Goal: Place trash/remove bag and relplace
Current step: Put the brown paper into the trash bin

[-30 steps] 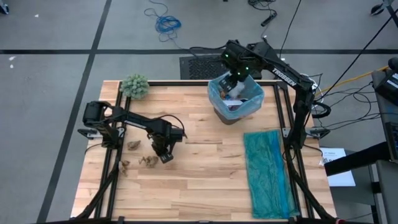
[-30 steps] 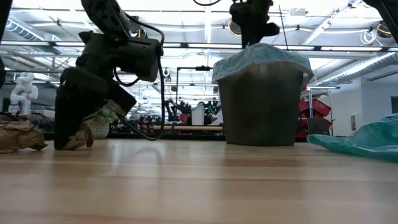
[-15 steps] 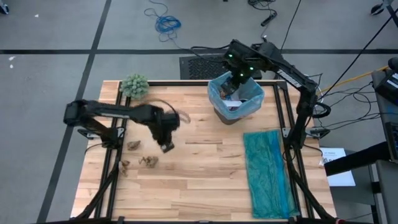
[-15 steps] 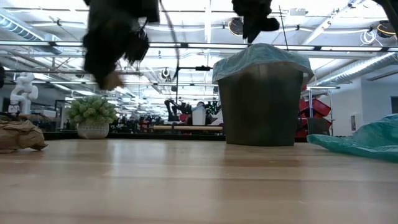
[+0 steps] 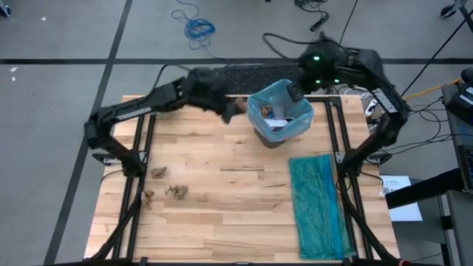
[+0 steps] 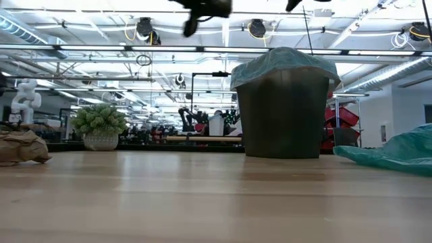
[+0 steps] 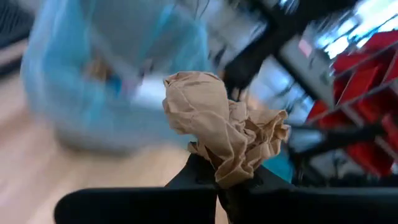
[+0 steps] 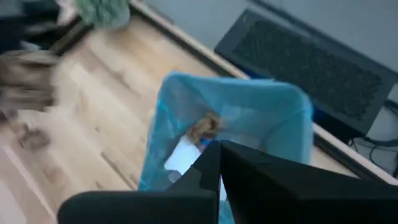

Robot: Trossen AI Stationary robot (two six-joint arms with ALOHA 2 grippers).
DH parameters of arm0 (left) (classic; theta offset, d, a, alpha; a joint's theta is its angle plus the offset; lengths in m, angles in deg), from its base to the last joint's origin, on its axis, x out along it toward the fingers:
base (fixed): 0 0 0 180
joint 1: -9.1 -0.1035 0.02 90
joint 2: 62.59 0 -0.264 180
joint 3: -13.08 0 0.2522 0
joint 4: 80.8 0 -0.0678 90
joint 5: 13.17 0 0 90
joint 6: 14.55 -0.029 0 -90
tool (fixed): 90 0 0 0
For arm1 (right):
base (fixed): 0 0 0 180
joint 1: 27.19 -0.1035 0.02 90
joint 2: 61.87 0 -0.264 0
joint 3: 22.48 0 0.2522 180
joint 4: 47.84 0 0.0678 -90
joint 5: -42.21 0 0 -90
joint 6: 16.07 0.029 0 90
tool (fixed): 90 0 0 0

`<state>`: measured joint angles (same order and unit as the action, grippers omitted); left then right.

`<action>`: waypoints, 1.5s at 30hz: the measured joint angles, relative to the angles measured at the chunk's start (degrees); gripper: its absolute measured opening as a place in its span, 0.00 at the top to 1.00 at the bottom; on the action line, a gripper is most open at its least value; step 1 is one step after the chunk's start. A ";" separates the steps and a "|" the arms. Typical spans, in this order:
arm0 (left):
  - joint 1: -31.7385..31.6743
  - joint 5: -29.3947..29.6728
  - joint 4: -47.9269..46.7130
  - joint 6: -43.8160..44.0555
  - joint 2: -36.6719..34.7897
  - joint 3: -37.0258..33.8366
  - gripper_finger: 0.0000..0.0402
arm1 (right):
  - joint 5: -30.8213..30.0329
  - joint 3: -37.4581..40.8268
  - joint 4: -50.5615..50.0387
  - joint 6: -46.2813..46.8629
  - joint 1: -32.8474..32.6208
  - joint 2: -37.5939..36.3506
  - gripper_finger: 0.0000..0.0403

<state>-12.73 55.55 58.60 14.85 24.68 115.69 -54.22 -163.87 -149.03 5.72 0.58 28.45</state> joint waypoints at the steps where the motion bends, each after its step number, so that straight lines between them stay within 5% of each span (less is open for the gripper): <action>1: -0.48 -0.68 1.43 -0.42 2.07 2.45 0.99 | -0.38 -0.02 0.52 0.41 -0.01 -0.69 1.00; 9: -0.97 -3.12 2.72 -7.12 21.70 21.96 0.98 | -1.10 0.00 3.78 1.34 -0.03 -2.75 1.00; 16: -1.07 -6.66 2.80 -7.40 31.04 30.52 0.79 | -1.07 0.00 4.12 1.28 -0.03 -2.68 1.00; 25: -2.38 -11.89 1.75 -8.38 31.47 30.82 0.53 | -1.19 0.00 3.90 -0.47 0.28 -2.38 1.00; 39: -4.72 -12.94 -4.89 -9.46 30.79 30.82 0.52 | -0.75 0.00 4.43 -1.43 1.06 -2.25 1.00; 45: -4.65 -2.64 -14.59 -18.80 29.09 31.27 0.52 | -0.72 0.00 4.49 -1.45 1.06 -2.25 1.00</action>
<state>-17.38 52.90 44.01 -3.95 53.77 146.97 -54.95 -163.87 -144.54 4.27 1.65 26.20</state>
